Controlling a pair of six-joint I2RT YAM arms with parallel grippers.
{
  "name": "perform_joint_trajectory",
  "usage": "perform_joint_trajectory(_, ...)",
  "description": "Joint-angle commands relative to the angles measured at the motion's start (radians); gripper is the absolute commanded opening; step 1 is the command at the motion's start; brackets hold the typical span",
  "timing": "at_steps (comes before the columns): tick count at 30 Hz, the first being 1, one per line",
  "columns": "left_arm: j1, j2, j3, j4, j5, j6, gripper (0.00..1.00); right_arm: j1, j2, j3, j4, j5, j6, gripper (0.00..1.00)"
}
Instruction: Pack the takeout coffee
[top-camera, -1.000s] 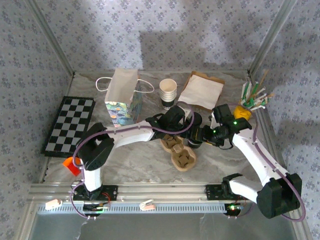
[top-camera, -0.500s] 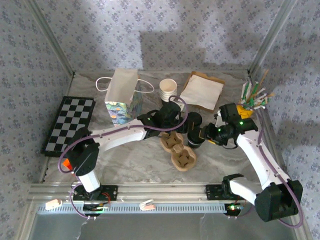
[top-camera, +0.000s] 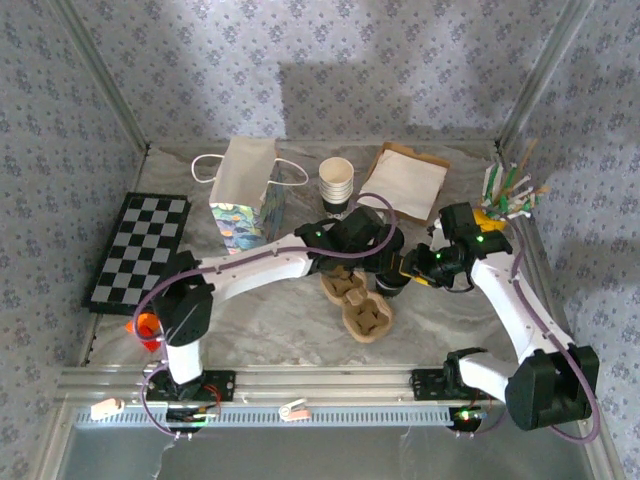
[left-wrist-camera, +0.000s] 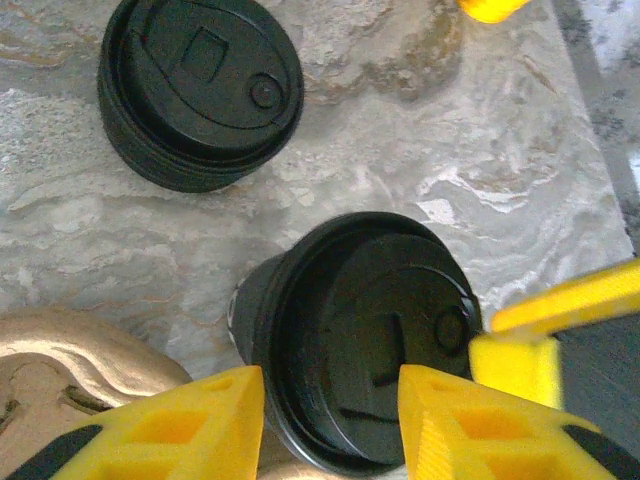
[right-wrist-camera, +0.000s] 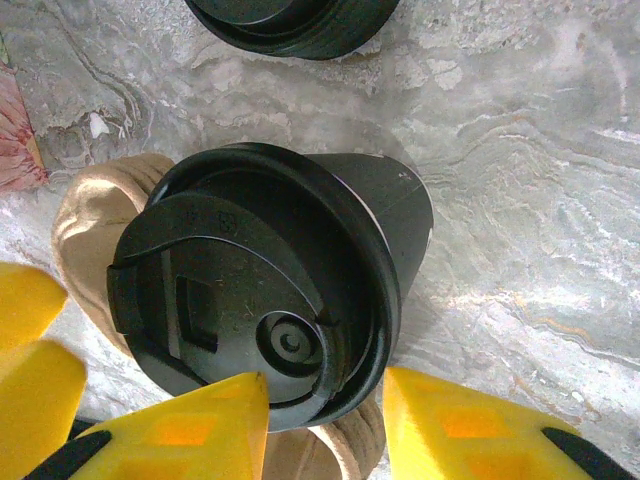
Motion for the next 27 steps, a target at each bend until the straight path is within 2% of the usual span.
perform_joint_trajectory(1, -0.006, 0.036, 0.064, -0.088, -0.029, -0.008, 0.37, -0.008, 0.008, 0.015, -0.001, -0.022, -0.017, 0.36)
perform_joint_trajectory(11, -0.009, 0.089, 0.097, -0.134, -0.007, -0.010, 0.29, -0.013, 0.018, -0.008, 0.009, -0.029, -0.026, 0.27)
perform_joint_trajectory(13, -0.008, 0.086, 0.079, -0.130, 0.006, -0.011, 0.27, -0.012, 0.021, -0.012, 0.015, -0.028, -0.032, 0.25)
perform_joint_trajectory(15, -0.009, 0.082, 0.055, -0.118, 0.014, -0.022, 0.22, -0.013, 0.024, -0.020, 0.021, -0.027, -0.035, 0.23)
perform_joint_trajectory(27, -0.006, 0.030, -0.107, -0.077, 0.019, -0.086, 0.17, -0.005, 0.034, -0.053, 0.006, -0.016, -0.039, 0.20)
